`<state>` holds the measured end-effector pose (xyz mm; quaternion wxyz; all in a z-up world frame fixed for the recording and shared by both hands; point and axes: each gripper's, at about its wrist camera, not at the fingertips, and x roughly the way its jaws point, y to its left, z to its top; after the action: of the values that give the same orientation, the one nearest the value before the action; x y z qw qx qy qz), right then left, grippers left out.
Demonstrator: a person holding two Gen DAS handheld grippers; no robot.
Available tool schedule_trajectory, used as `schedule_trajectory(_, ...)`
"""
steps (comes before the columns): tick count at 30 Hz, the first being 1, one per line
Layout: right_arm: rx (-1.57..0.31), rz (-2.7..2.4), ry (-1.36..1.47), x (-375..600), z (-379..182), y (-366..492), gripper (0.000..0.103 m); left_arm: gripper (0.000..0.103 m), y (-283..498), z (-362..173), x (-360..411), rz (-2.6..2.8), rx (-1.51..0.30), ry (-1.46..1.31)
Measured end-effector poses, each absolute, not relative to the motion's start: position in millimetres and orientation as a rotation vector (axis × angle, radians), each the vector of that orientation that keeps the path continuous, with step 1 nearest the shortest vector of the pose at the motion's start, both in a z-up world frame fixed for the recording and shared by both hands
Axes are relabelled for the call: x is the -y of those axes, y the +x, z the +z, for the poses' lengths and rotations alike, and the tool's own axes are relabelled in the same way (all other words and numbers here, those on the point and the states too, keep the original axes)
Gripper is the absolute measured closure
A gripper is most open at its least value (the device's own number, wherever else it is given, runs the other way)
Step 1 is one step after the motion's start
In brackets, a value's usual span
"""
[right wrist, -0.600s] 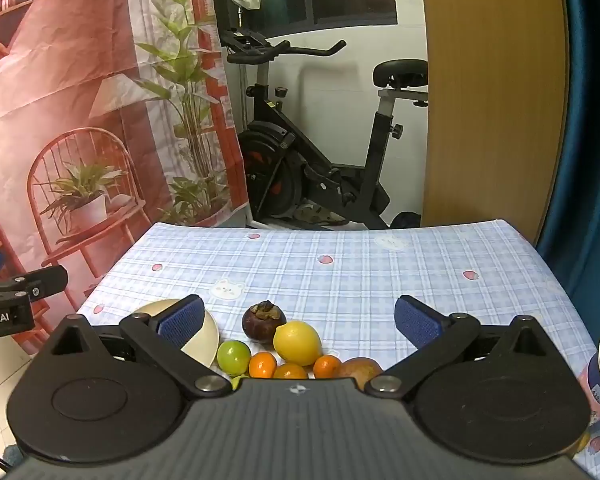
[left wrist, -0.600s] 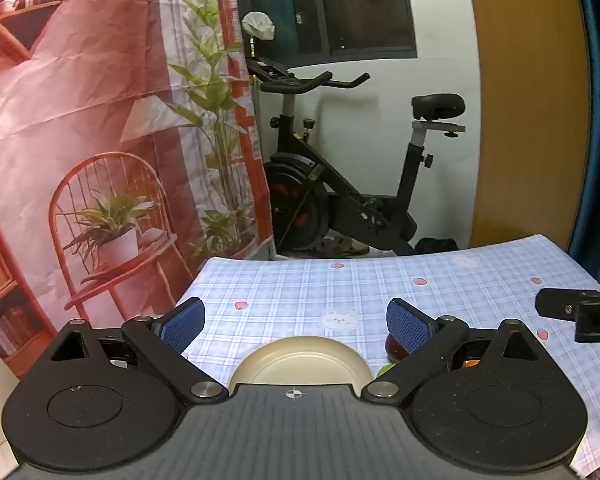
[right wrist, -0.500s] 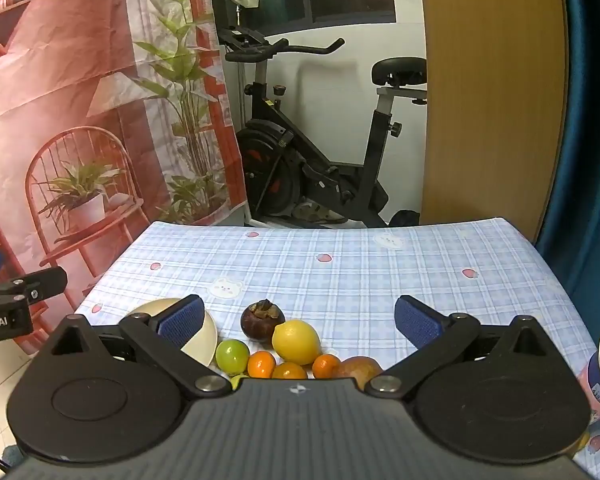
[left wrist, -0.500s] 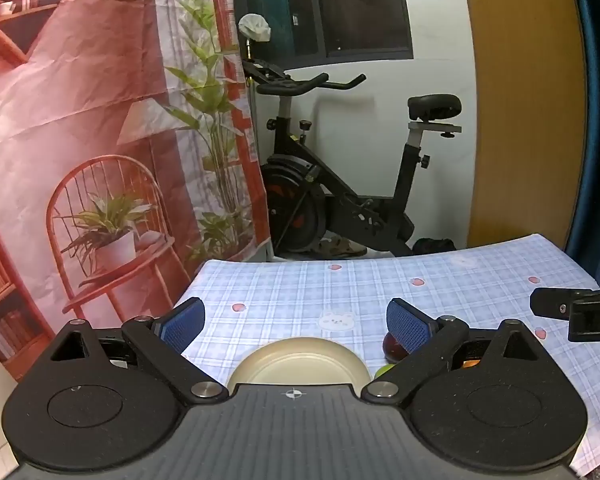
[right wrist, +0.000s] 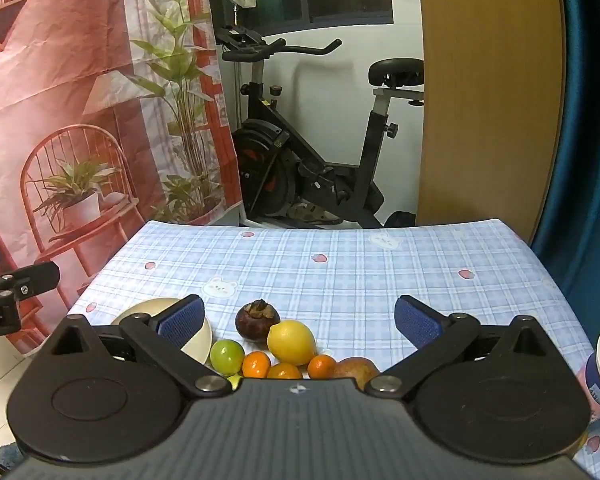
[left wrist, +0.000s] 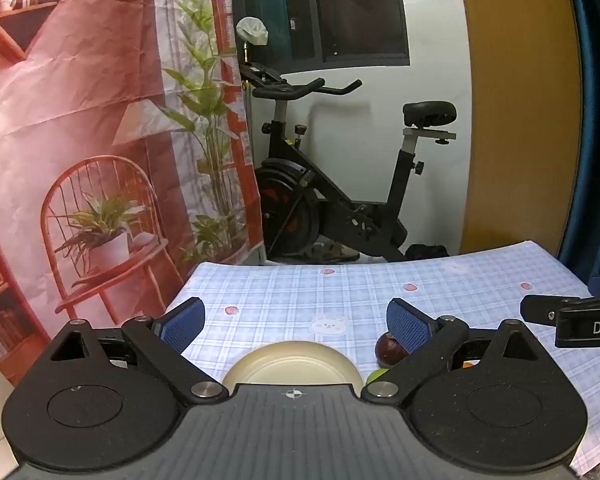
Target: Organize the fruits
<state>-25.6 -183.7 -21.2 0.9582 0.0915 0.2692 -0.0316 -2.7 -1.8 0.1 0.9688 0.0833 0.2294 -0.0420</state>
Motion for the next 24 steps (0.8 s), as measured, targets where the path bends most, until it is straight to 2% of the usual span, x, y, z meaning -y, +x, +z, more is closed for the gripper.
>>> schedule_trajectory(24, -0.547, -0.072, 0.187, 181.4, -19.6, -23.8, 0.0, 0.004, -1.1, -0.2, 1.3, -0.088, -0.471, 0.136)
